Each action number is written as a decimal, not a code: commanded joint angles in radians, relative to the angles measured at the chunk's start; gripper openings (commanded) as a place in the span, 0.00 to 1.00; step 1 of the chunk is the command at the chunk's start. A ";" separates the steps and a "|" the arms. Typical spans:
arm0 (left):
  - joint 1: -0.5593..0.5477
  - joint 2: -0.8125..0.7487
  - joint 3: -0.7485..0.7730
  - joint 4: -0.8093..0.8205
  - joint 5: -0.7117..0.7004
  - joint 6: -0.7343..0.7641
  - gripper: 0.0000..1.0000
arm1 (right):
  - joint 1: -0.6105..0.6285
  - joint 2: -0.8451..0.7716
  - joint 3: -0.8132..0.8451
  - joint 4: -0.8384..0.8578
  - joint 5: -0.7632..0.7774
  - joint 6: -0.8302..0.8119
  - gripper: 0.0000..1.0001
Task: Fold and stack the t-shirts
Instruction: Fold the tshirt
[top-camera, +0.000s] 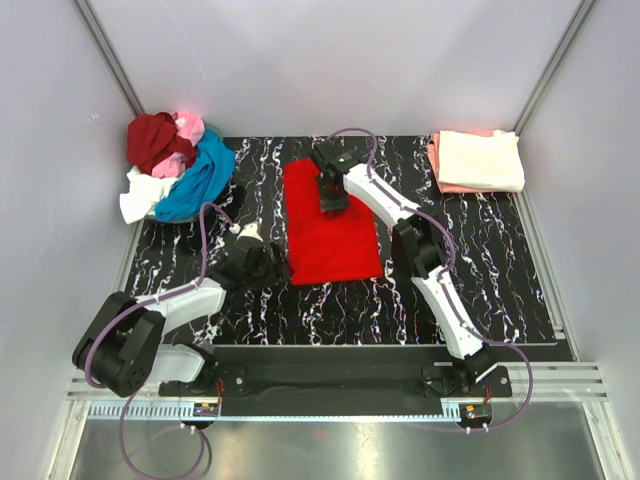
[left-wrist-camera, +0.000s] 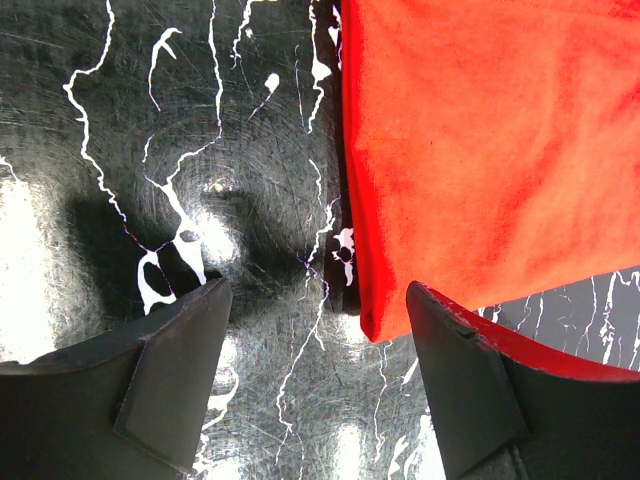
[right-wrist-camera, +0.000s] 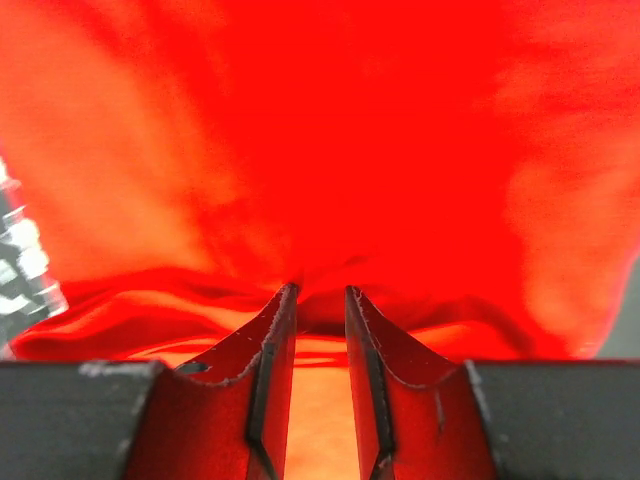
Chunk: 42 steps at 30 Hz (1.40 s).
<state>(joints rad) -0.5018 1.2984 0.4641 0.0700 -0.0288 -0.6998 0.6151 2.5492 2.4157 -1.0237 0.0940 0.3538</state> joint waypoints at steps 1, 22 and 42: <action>0.008 0.009 -0.019 0.022 0.012 0.013 0.78 | -0.070 -0.013 0.051 -0.050 0.026 -0.039 0.34; -0.087 -0.169 -0.039 -0.036 0.040 -0.107 0.77 | -0.158 -0.945 -1.165 0.355 -0.238 0.120 0.69; -0.101 -0.047 -0.082 0.165 0.107 -0.159 0.70 | -0.232 -0.908 -1.452 0.559 -0.384 0.158 0.52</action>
<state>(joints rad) -0.5995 1.2449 0.3836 0.1520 0.0628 -0.8509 0.3855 1.6238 0.9920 -0.5274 -0.2497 0.4923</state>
